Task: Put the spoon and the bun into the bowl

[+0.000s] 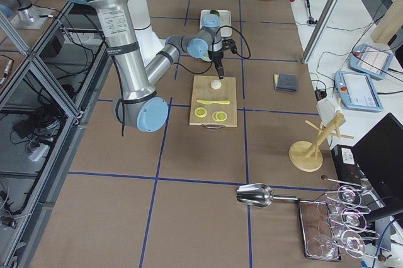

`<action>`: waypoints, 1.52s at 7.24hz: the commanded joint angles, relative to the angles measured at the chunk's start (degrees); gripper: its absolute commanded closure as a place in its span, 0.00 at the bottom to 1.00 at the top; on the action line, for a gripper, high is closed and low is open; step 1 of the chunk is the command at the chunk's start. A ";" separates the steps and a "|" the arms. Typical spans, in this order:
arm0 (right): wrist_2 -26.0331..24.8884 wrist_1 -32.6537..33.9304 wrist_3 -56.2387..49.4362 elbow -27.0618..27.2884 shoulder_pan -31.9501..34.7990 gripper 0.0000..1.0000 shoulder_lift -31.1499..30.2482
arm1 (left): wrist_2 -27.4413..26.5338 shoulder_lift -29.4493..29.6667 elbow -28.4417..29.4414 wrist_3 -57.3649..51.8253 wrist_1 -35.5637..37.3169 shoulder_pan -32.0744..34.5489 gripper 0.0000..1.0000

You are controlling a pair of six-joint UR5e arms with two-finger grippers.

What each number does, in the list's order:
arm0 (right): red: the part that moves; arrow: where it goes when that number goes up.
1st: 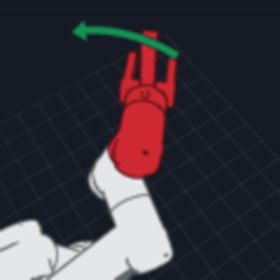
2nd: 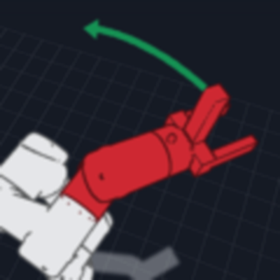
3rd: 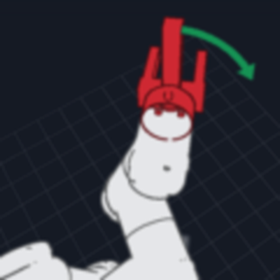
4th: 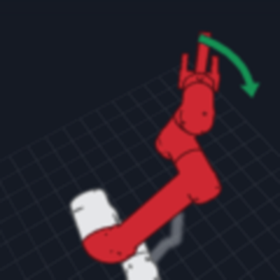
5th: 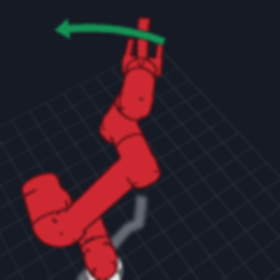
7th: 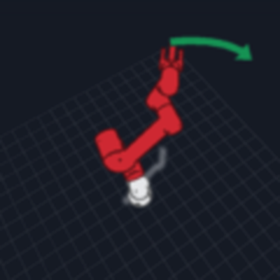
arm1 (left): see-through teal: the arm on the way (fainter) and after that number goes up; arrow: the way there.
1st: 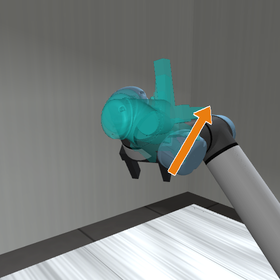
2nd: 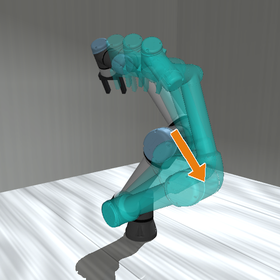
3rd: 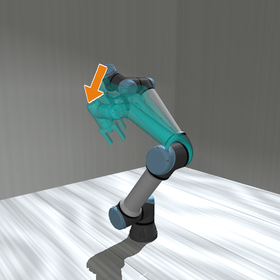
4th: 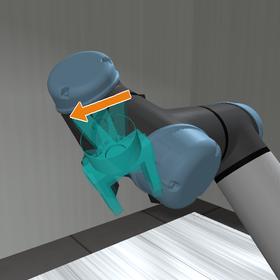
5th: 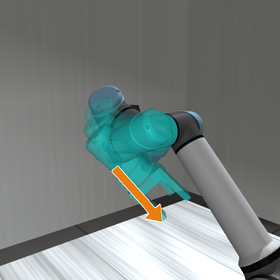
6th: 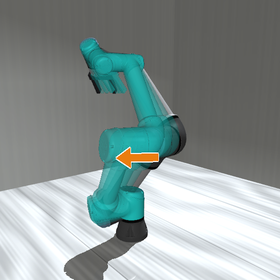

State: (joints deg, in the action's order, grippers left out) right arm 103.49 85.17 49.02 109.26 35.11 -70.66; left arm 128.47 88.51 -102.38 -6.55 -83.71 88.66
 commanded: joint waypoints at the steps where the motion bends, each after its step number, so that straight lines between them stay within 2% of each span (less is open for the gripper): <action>1: -0.74 -6.67 0.56 -4.31 -1.54 0.00 -0.10 | 1.69 -1.74 -0.62 -0.39 0.21 0.20 0.00; 2: -0.65 -6.68 0.47 -4.40 -1.71 0.00 -0.18 | 3.18 -2.63 -1.24 -0.39 -0.14 0.20 0.00; 3: -0.48 -6.68 0.38 -4.06 -1.80 0.17 -0.44 | 3.46 -2.46 -1.16 -0.30 -0.14 0.11 0.00; 4: -0.48 -6.25 0.47 -4.31 -1.80 0.49 -0.62 | 3.46 -2.29 -1.16 -0.30 -0.14 0.11 0.00; 5: -0.48 -6.07 0.47 -4.32 -1.80 0.54 -1.23 | 3.46 -2.20 -1.16 -0.30 -0.23 0.11 0.00; 6: -0.48 -5.98 0.38 -4.32 -1.80 0.54 -1.76 | 3.46 -2.20 -1.16 -0.30 -0.14 0.11 0.00; 7: -0.65 -5.98 0.38 -4.32 -1.98 0.59 -2.72 | 3.46 -2.20 -1.16 -0.39 -0.14 0.11 0.00; 8: -0.65 -5.98 0.38 -4.32 -2.07 0.91 -2.64 | 3.46 -2.11 -1.16 -0.30 -0.14 0.11 0.00; 9: -0.48 -5.98 0.38 -4.32 -2.33 1.00 -2.21 | 3.46 -2.02 -1.16 -0.39 -0.14 0.11 0.00; 11: -0.57 -5.98 1.51 -3.97 -2.59 1.00 1.28 | 3.46 -1.93 -1.25 -0.30 -0.23 0.11 0.00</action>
State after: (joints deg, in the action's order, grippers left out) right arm 102.97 79.19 49.70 105.13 32.72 -71.74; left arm 131.92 86.50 -103.57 -6.88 -83.91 88.77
